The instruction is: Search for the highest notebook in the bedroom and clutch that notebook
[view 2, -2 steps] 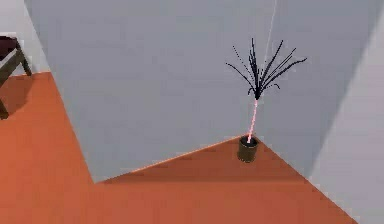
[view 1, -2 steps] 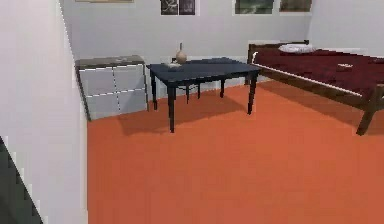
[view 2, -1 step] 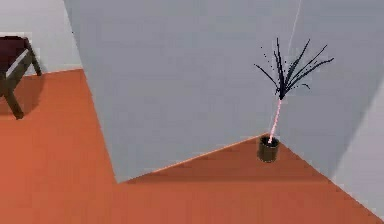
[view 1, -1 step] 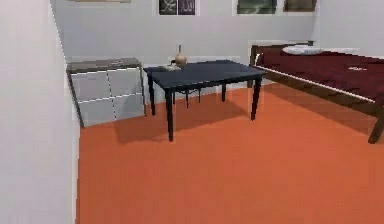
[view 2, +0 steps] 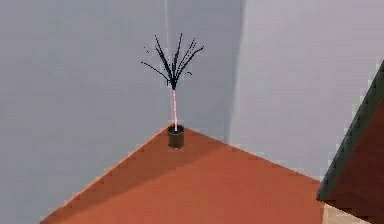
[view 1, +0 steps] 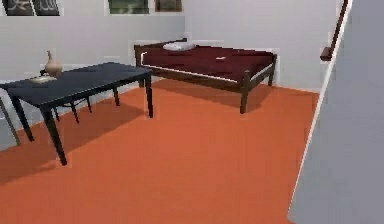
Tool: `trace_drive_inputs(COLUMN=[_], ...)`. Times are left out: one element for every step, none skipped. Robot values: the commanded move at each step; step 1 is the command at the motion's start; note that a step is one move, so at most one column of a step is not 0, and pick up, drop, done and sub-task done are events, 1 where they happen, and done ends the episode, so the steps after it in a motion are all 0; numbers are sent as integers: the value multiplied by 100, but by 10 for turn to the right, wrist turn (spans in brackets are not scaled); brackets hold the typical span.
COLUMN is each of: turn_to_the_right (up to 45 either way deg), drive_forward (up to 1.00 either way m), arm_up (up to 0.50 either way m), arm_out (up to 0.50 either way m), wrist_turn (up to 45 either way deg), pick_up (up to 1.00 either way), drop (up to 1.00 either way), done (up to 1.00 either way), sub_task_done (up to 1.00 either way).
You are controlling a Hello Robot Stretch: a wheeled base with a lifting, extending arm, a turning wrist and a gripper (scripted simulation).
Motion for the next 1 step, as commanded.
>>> trace_drive_inputs(turn_to_the_right=[0], drive_forward=[25], arm_up=[0], arm_out=[0], wrist_turn=[0], pick_up=[0], drop=[0], done=[0], sub_task_done=[0])
